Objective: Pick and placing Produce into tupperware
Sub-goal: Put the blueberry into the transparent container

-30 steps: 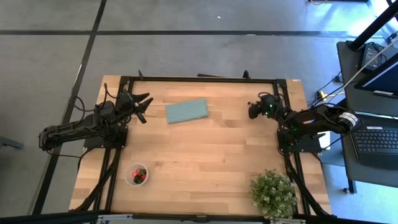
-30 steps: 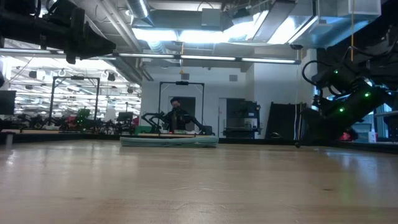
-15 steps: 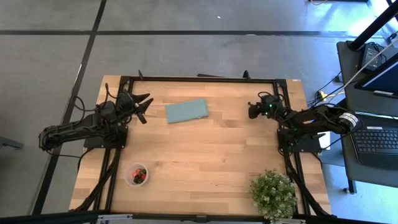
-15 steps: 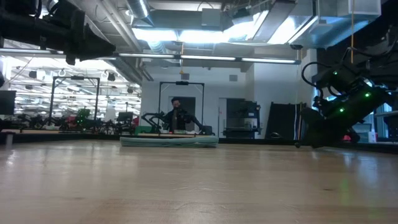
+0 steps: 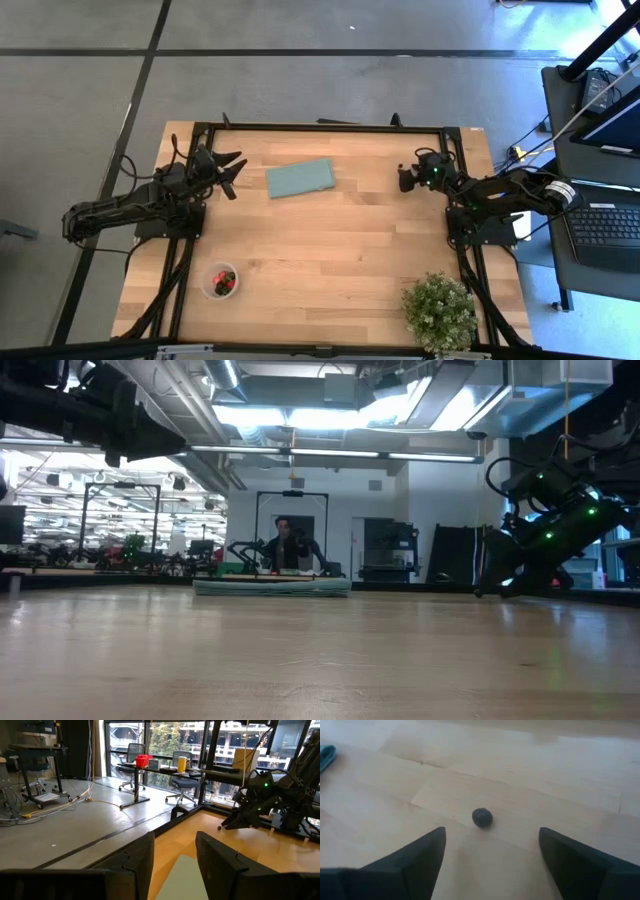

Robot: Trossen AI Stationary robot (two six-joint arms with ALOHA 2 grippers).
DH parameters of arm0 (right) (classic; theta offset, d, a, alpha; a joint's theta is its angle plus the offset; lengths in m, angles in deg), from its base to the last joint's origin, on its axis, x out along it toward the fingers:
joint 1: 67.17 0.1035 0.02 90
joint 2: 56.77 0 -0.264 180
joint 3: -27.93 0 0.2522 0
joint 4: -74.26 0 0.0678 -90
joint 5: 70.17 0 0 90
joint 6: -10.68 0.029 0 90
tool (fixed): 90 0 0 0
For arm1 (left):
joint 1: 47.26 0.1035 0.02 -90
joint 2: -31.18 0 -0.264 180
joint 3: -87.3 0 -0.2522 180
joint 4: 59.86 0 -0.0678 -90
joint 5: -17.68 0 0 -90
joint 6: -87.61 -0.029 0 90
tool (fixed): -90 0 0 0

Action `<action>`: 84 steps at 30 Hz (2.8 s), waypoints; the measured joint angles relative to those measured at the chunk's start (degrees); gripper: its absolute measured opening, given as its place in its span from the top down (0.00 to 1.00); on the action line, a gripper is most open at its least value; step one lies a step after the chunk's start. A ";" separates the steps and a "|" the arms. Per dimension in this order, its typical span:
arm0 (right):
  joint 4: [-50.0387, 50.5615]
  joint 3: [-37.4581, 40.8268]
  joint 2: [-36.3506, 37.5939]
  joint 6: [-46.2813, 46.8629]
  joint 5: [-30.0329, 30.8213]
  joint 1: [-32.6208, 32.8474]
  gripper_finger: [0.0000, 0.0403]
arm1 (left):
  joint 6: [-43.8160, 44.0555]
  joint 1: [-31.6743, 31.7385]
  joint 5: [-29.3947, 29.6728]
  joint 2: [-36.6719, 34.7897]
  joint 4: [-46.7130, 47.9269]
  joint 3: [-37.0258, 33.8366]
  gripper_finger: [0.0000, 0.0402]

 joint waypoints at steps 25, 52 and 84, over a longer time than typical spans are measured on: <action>0.62 -1.96 -0.13 -7.00 1.97 4.07 0.20 | -1.45 0.00 0.02 0.00 -0.04 0.00 0.66; 1.83 -3.03 -3.02 10.08 29.35 20.97 0.20 | -1.53 -0.01 0.02 0.00 -0.04 0.00 0.66; -17.58 -6.22 -27.73 12.12 36.73 21.76 0.20 | -4.54 0.00 -0.07 -0.02 0.00 0.00 0.66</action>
